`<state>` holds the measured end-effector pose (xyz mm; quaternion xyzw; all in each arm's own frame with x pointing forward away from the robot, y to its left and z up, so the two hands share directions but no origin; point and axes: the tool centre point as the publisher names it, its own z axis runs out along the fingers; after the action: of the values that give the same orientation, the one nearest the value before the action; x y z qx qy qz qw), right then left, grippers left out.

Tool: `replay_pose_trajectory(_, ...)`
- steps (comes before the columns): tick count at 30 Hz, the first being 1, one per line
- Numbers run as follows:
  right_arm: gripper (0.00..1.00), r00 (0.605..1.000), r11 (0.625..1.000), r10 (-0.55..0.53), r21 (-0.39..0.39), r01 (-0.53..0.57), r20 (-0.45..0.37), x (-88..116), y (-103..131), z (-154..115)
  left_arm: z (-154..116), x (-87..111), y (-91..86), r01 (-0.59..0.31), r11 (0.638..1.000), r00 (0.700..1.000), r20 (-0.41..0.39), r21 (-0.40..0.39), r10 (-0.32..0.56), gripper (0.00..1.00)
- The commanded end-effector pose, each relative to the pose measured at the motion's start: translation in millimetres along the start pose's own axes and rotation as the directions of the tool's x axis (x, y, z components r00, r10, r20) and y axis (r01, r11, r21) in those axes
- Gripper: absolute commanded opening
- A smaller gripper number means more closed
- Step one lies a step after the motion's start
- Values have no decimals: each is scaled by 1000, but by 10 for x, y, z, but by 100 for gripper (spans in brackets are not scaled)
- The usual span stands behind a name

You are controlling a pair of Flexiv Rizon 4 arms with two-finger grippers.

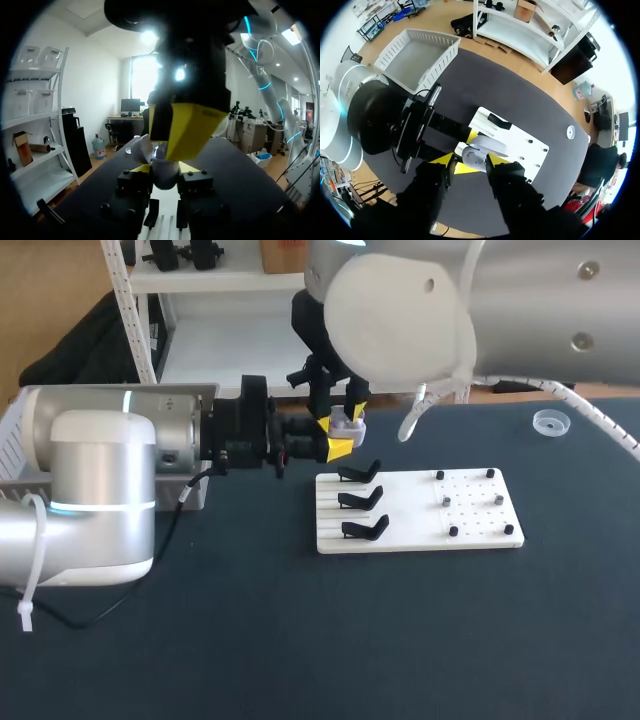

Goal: Pick up each earbud case from the left stands, insert the matching earbuds, close the lid, and place the case in the box.

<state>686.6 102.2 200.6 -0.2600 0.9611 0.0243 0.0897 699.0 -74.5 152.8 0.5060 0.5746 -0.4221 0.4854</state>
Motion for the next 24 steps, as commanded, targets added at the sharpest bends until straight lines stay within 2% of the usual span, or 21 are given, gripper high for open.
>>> replay_pose_trajectory(1, 42, 1000, 1000, 0, 7, 0, 4, -34, -18, -46, -7, -6, -14, -2, 1000, 1000, 3, -3, 2, 0)
replay_pose_trajectory(5, 42, 999, 999, 25, -21, -24, 44, -104, -59, -224, -7, -6, -14, -2, 1000, 1000, 3, -3, 2, 0)
replay_pose_trajectory(11, 43, 988, 993, 119, -38, -116, 103, -400, -222, -316, -7, -6, -14, -2, 1000, 1000, 3, -3, 2, 0)
replay_pose_trajectory(18, 42, 976, 982, 189, -8, -190, 105, -607, -430, -147, -7, -6, -14, -2, 1000, 1000, 3, -3, 2, 0)
replay_pose_trajectory(24, 41, 972, 974, 223, 18, -225, 74, -590, -537, 43, -7, -6, -14, -2, 1000, 1000, 3, -3, 2, 0)
